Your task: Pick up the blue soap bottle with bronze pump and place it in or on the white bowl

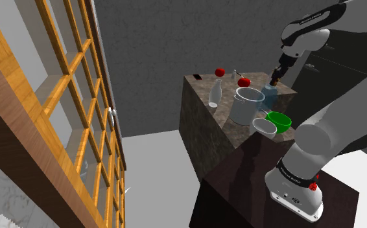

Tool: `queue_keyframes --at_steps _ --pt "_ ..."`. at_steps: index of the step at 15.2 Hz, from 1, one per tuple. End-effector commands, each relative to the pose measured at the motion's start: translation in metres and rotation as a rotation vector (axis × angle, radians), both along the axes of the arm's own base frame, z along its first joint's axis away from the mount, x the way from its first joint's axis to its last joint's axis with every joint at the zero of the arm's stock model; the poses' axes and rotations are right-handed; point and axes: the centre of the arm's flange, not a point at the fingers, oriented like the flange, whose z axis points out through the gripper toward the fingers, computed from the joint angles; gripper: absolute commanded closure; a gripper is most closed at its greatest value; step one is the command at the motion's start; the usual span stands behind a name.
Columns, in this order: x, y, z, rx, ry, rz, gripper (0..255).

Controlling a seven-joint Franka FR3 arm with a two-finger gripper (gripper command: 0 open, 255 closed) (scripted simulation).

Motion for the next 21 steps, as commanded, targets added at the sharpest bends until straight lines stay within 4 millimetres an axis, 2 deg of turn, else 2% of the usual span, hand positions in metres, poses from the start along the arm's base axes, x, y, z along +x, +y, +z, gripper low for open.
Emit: queue_keyframes --at_steps 1,5,21 --pt "-0.02 -0.016 0.012 0.0 0.001 0.001 255" --pt "-0.054 -0.046 0.035 0.0 0.001 0.001 255" --pt "-0.054 -0.046 -0.05 0.0 0.001 0.001 255"
